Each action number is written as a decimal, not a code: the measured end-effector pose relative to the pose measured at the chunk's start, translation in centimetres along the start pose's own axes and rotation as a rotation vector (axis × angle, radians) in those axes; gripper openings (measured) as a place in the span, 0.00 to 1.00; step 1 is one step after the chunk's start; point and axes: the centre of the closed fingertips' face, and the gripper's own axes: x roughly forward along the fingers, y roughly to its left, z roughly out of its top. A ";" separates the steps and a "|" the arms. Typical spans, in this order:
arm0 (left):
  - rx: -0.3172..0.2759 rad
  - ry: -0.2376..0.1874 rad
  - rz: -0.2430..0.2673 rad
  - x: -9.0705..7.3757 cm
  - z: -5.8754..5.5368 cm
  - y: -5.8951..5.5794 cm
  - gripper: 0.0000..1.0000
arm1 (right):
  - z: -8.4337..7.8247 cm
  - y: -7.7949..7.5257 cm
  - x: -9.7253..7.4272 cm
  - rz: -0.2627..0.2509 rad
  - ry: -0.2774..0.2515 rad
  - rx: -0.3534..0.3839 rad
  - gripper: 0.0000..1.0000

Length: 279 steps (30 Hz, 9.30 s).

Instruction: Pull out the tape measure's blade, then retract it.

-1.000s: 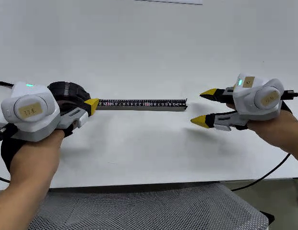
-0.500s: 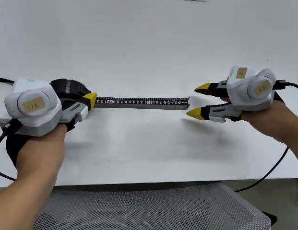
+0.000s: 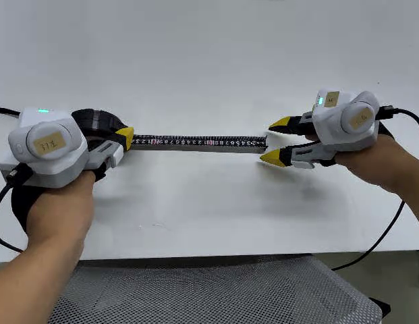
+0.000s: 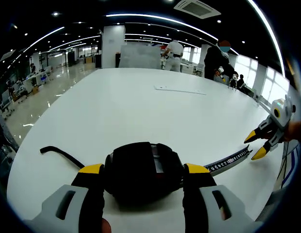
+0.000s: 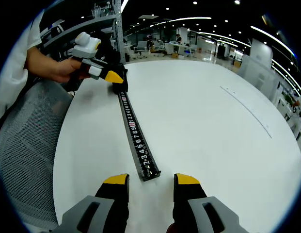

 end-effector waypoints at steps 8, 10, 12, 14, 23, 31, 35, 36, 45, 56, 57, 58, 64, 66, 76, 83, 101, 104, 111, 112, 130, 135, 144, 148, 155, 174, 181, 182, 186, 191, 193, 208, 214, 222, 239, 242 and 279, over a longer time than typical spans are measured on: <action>0.000 0.005 -0.006 0.0 0.0 0.0 0.61 | 0.0 -0.5 0.5 0.013 0.005 -0.008 0.29; 0.002 0.005 -0.006 0.0 0.0 0.0 0.61 | 0.0 -0.5 0.6 0.017 0.010 -0.014 0.27; 0.002 0.006 -0.007 0.0 0.0 0.0 0.61 | -0.1 -0.4 0.7 0.027 0.013 -0.020 0.26; 0.002 0.006 -0.008 0.0 0.0 0.0 0.61 | -0.1 -0.2 0.8 0.038 0.015 -0.031 0.24; 0.003 0.008 -0.011 -0.1 -0.1 0.0 0.60 | 0.0 -0.3 0.8 0.055 0.013 -0.049 0.18; 0.003 0.011 -0.012 -0.1 -0.1 -0.1 0.61 | 0.3 -0.2 0.9 0.063 0.010 -0.079 0.12; -0.002 0.009 -0.010 -0.1 -0.1 0.0 0.61 | 0.3 -0.2 1.0 0.058 0.007 -0.087 0.11; -0.002 0.008 -0.010 -0.1 -0.1 -0.1 0.61 | 0.3 -0.2 1.0 0.057 0.005 -0.088 0.11; 0.005 0.023 -0.009 0.0 -0.2 0.0 0.60 | 0.4 -0.3 1.2 0.054 0.007 -0.102 0.11; 0.008 0.048 -0.010 0.0 -0.2 0.2 0.57 | 0.4 -0.2 1.2 0.055 0.020 -0.127 0.10; 0.008 0.049 -0.011 0.0 -0.2 0.2 0.57 | 0.4 -0.2 1.2 0.056 0.020 -0.127 0.10; 0.005 0.048 -0.013 0.0 -0.2 0.2 0.57 | 0.4 -0.2 1.2 0.055 0.022 -0.128 0.10; -0.003 0.045 -0.016 0.1 -0.2 0.3 0.57 | 1.0 -0.2 1.1 0.053 0.022 -0.149 0.10; -0.003 0.044 -0.018 0.1 -0.2 0.3 0.57 | 0.9 -0.2 1.2 0.055 0.023 -0.150 0.10; -0.016 0.041 -0.024 0.0 -0.3 0.3 0.57 | 1.9 0.4 1.8 0.069 0.005 -0.155 0.10; -0.027 0.041 -0.028 0.0 -0.3 0.2 0.57 | 2.7 0.6 2.6 0.078 -0.004 -0.160 0.10; -0.048 0.037 -0.038 -0.1 -0.3 0.2 0.58 | 4.5 1.0 4.3 0.097 -0.025 -0.158 0.10; -0.051 0.038 -0.039 -0.1 -0.3 0.3 0.58 | 4.8 1.1 4.5 0.100 -0.030 -0.158 0.10; -0.067 0.037 -0.044 -0.1 -0.2 0.3 0.58 | 5.6 1.2 5.1 0.109 -0.040 -0.164 0.10; -0.068 0.036 -0.045 -0.1 -0.2 0.3 0.58 | 5.8 1.3 5.2 0.111 -0.042 -0.163 0.10; -0.088 0.034 -0.051 -0.1 -0.1 0.3 0.58 | 8.0 2.1 7.3 0.147 -0.072 -0.176 0.10; -0.093 0.033 -0.051 -0.1 -0.1 0.4 0.58 | 8.6 2.4 7.7 0.151 -0.075 -0.178 0.10; -0.100 0.031 -0.052 -0.1 -0.1 0.5 0.58 | 9.4 2.8 8.3 0.159 -0.082 -0.181 0.10; -0.103 0.031 -0.054 -0.1 -0.1 0.5 0.58 | 9.6 2.8 8.6 0.162 -0.086 -0.181 0.10; -0.106 0.031 -0.053 -0.1 -0.1 0.5 0.58 | 10.2 3.1 9.1 0.166 -0.091 -0.179 0.10; -0.112 0.030 -0.055 0.0 -0.1 0.6 0.58 | 11.8 4.1 10.4 0.172 -0.115 -0.171 0.10; -0.111 0.030 -0.055 0.0 -0.1 0.6 0.58 | 12.3 4.4 10.9 0.174 -0.122 -0.170 0.10; -0.111 0.030 -0.055 0.0 -0.1 0.6 0.58 | 12.4 4.4 11.0 0.175 -0.124 -0.169 0.10; -0.112 0.030 -0.055 0.0 -0.1 0.5 0.58 | 12.7 4.6 11.3 0.178 -0.129 -0.170 0.10; -0.112 0.029 -0.055 0.0 -0.1 0.5 0.58 | 13.1 4.9 11.7 0.182 -0.134 -0.167 0.10; -0.111 0.029 -0.055 0.0 -0.1 0.5 0.58 | 13.3 5.0 11.8 0.184 -0.137 -0.165 0.10; -0.110 0.029 -0.054 0.0 -0.1 0.5 0.58 | 14.2 5.4 13.0 0.184 -0.150 -0.163 0.10; -0.110 0.029 -0.053 0.0 -0.1 0.5 0.58 | 14.7 5.6 13.6 0.182 -0.157 -0.158 0.10; -0.105 0.028 -0.051 0.0 -0.1 0.5 0.58 | 15.4 6.0 14.3 0.180 -0.168 -0.149 0.10; -0.101 0.030 -0.049 0.3 -0.2 0.6 0.58 | 16.7 6.8 15.8 0.194 -0.174 -0.137 0.10; -0.103 0.029 -0.048 0.3 -0.2 0.7 0.58 | 16.7 6.7 15.7 0.194 -0.176 -0.134 0.10; -0.038 0.019 -0.110 -0.6 0.1 0.5 0.63 | 16.6 6.7 13.7 0.139 -0.182 -0.075 0.24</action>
